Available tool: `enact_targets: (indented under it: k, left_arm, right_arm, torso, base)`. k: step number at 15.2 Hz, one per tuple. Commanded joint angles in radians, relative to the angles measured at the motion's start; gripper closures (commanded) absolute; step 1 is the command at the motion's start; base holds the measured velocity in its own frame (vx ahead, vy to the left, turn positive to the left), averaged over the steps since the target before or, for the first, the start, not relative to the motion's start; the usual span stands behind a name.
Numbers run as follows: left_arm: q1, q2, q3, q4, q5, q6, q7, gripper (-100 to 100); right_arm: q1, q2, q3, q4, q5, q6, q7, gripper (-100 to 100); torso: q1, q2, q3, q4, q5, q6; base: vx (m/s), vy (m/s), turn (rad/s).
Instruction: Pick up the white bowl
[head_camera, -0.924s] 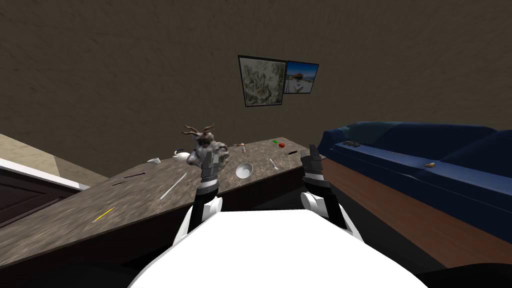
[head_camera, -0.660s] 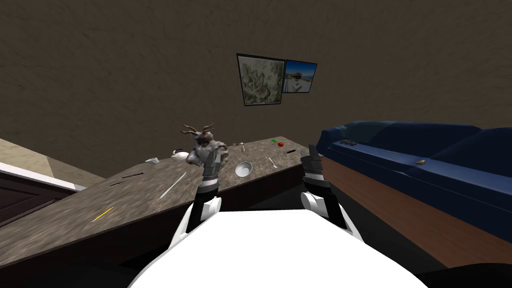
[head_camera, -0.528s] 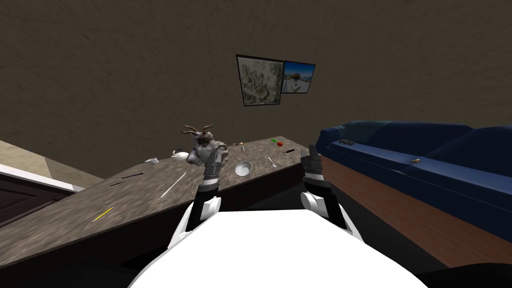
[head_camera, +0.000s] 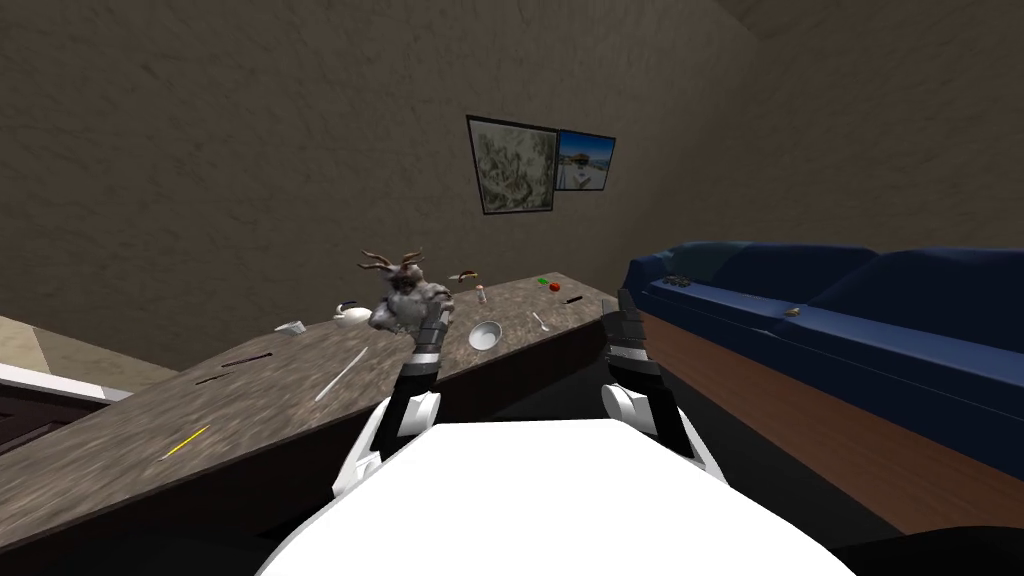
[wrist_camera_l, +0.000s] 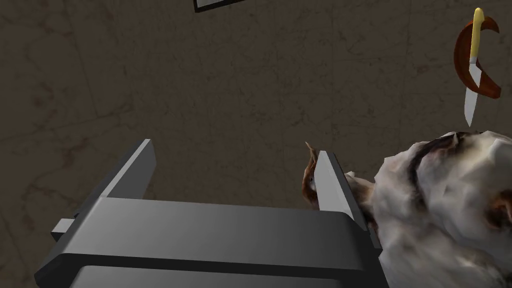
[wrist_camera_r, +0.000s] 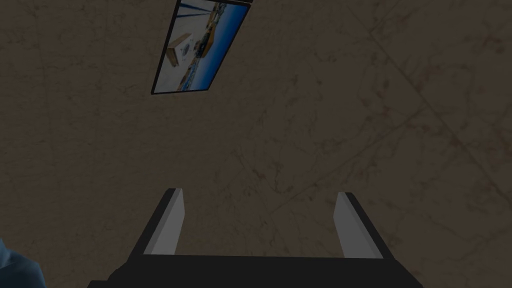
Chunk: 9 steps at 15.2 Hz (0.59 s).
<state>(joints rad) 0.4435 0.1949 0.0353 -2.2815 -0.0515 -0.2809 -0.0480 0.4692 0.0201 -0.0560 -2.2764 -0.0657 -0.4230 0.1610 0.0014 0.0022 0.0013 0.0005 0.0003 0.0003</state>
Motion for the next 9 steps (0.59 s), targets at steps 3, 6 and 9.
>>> enact_targets:
  k: [3,6,9]
  left_arm:
    - [-0.008,0.020,-0.005,0.002,0.003,0.076,0.011,-100]
    - [-0.016,0.035,-0.009,0.002,0.006,0.127,0.020,-100]
    - [-0.031,0.062,-0.018,0.004,0.013,0.205,0.038,-100]
  right_arm:
    - [0.000,0.000,0.000,0.000,0.000,0.000,0.000,0]
    - [0.000,0.000,0.000,0.000,0.000,0.000,0.000,0]
    - [0.000,0.000,0.000,0.000,0.000,0.000,0.000,0]
  torso:
    - [0.001,0.000,0.000,0.000,0.000,0.000]
    - [0.000,0.000,0.000,0.000,0.000,0.000]
    - [0.000,-0.001,-0.001,0.000,0.000,0.000]
  base:
    - [-0.028,0.021,-0.074]
    - [-0.022,0.016,-0.056]
    - [-0.021,0.022,-0.095]
